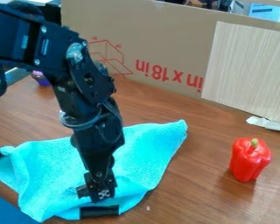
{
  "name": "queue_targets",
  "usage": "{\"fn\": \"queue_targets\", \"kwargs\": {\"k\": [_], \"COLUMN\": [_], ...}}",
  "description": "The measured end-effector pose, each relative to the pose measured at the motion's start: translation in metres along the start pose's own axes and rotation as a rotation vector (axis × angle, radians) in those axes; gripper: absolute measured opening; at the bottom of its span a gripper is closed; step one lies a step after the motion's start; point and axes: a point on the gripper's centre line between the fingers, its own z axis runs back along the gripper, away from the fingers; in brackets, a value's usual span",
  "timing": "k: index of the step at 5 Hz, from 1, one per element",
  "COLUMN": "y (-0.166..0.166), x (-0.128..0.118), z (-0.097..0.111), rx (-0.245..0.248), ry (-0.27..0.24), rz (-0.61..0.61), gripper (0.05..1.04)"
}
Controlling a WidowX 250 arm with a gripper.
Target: Unfold the cloth from bottom right to top left
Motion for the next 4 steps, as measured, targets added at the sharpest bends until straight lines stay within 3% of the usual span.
{"fn": "queue_targets", "kwargs": {"k": [1, 2, 4], "y": [-0.001, -0.002, 0.000], "x": [0.000, 0.001, -0.005], "z": [-0.001, -0.003, -0.011], "rx": [0.004, 0.011, -0.005], "ry": [-0.001, 0.016, 0.058], "rz": [0.020, 0.045, 0.068], "gripper": [0.532, 0.351, 0.908]}}
